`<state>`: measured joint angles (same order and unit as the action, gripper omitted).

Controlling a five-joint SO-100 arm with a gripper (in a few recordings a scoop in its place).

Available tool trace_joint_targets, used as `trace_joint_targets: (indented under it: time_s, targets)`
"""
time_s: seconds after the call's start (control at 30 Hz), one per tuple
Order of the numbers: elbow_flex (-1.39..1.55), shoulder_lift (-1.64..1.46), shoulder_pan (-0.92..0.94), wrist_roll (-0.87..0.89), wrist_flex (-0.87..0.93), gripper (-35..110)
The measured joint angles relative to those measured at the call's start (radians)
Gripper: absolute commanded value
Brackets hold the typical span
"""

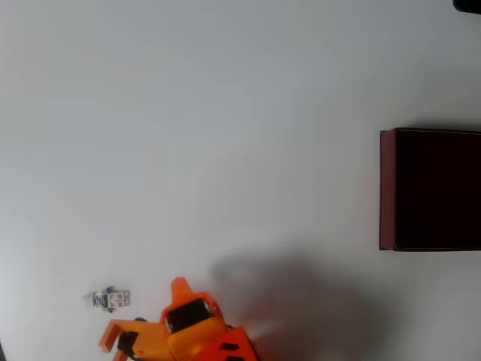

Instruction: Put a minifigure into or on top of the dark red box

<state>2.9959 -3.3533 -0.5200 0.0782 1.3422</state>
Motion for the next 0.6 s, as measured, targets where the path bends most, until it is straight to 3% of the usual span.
trace_joint_targets:
  time_s: [0.27, 0.6]
  targets:
    - [0.0, 0.0, 0.008, 0.003, 0.0, 0]
    - [0.003, 0.0, 0.018, 0.08, -0.011, 21]
